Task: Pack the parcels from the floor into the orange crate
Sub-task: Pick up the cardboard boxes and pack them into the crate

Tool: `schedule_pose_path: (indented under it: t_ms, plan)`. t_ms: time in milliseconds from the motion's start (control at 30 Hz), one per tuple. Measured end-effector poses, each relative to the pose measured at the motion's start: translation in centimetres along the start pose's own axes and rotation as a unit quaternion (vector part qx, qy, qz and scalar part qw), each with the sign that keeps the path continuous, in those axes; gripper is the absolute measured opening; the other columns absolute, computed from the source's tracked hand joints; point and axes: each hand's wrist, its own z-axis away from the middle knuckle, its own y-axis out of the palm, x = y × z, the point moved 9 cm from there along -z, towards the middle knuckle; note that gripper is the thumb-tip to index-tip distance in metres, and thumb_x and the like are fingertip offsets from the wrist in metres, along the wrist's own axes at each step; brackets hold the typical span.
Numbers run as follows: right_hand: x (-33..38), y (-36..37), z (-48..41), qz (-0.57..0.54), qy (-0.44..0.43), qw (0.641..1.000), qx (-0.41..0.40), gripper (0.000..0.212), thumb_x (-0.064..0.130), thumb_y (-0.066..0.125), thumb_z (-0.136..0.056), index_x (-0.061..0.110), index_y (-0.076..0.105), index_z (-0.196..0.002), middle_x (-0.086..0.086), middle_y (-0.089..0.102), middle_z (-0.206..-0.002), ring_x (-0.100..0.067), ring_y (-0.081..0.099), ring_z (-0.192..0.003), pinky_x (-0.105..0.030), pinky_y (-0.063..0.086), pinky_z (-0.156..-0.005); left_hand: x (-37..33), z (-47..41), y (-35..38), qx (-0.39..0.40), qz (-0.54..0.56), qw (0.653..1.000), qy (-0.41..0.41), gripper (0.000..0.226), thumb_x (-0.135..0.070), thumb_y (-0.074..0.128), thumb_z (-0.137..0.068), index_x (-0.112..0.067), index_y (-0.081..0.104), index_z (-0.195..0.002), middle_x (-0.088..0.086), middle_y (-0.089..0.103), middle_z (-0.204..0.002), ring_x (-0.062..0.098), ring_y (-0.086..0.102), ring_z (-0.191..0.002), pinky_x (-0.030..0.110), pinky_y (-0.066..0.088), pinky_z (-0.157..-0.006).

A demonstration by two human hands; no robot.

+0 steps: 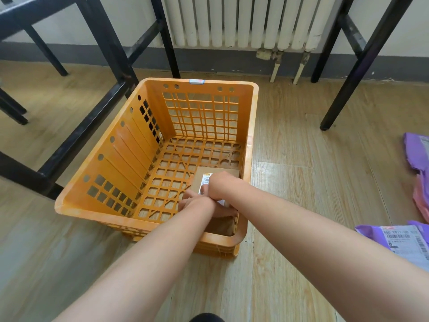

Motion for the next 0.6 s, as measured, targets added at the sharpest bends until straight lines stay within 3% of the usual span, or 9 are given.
schedule_pose_path:
  t_ms: [133, 233, 300, 367, 433, 500, 600]
  plan:
    - [-0.3, 0.3, 0.1, -0.04, 0.017, 0.999, -0.007, 0.029, 0.022, 0.038, -0.098, 0.007, 0.06, -0.111, -0.004, 0.047, -0.073, -0.023, 0.051, -0.085, -0.029, 0.043, -0.075, -0.9, -0.2, 1.0, 0.039, -0.102, 0.993, 0.05, 0.094, -0.07, 0.046, -0.081, -0.015, 0.009, -0.148, 0.017, 0.027, -0.142, 0.035, 0.033, -0.132, 0.039, 0.032, -0.106]
    - [-0.2, 0.4, 0.2, -0.056, 0.016, 0.998, -0.004, 0.027, 0.018, 0.039, -0.097, 0.007, 0.06, -0.111, -0.006, 0.051, -0.081, -0.023, 0.05, -0.086, -0.028, 0.042, -0.075, -1.3, -0.2, 1.3, 0.07, -0.151, 0.983, 0.073, 0.08, -0.053, 0.055, -0.087, -0.008, 0.024, -0.146, 0.016, 0.039, -0.143, 0.035, 0.039, -0.131, 0.04, 0.037, -0.106]
    - [-0.4, 0.1, 0.3, -0.065, 0.028, 0.997, -0.012, 0.025, 0.016, 0.04, -0.097, 0.004, 0.06, -0.104, -0.005, 0.049, -0.077, -0.022, 0.05, -0.08, -0.026, 0.042, -0.07, -1.1, -0.1, 0.9, 0.084, -0.151, 0.982, 0.081, 0.085, -0.05, 0.06, -0.085, -0.01, 0.019, -0.147, 0.015, 0.039, -0.144, 0.033, 0.043, -0.128, 0.039, 0.041, -0.099]
    - [-0.7, -0.6, 0.6, -0.098, 0.04, 0.993, -0.043, 0.022, 0.016, 0.04, -0.097, 0.005, 0.054, -0.084, -0.005, 0.048, -0.078, -0.018, 0.048, -0.07, -0.022, 0.037, -0.057, -1.1, 0.4, 0.5, 0.086, -0.167, 0.977, 0.096, 0.08, -0.049, 0.06, -0.087, -0.01, 0.024, -0.147, 0.012, 0.038, -0.146, 0.032, 0.042, -0.129, 0.038, 0.041, -0.098]
    - [-1.3, -1.4, 1.2, -0.16, 0.054, 0.981, -0.092, 0.012, 0.014, 0.046, -0.095, 0.005, 0.054, -0.092, -0.007, 0.054, -0.092, -0.019, 0.053, -0.079, -0.023, 0.038, -0.055, -1.3, 0.7, -0.2, 0.086, -0.194, 0.971, 0.109, 0.073, -0.048, 0.055, -0.09, -0.009, 0.029, -0.146, 0.01, 0.035, -0.149, 0.031, 0.037, -0.134, 0.037, 0.038, -0.103]
    - [-2.4, -2.7, 2.2, -0.243, 0.071, 0.955, -0.158, 0.026, 0.01, 0.053, -0.09, 0.001, 0.052, -0.114, -0.015, 0.054, -0.113, -0.027, 0.057, -0.093, -0.029, 0.045, -0.065, -1.4, 0.9, -1.6, 0.057, -0.189, 0.975, 0.102, 0.066, -0.044, 0.048, -0.095, -0.009, 0.027, -0.147, 0.009, 0.032, -0.152, 0.031, 0.035, -0.136, 0.038, 0.034, -0.11]
    - [-4.0, -5.3, 4.3, -0.321, 0.058, 0.906, -0.27, 0.033, 0.006, 0.054, -0.087, 0.004, 0.052, -0.12, -0.015, 0.051, -0.121, -0.03, 0.055, -0.103, -0.035, 0.049, -0.084, -0.9, 2.1, -6.1, -0.083, -0.133, 0.986, 0.049, 0.054, -0.037, 0.047, -0.092, -0.014, 0.039, -0.139, 0.013, 0.042, -0.14, 0.032, 0.043, -0.126, 0.043, 0.04, -0.104]
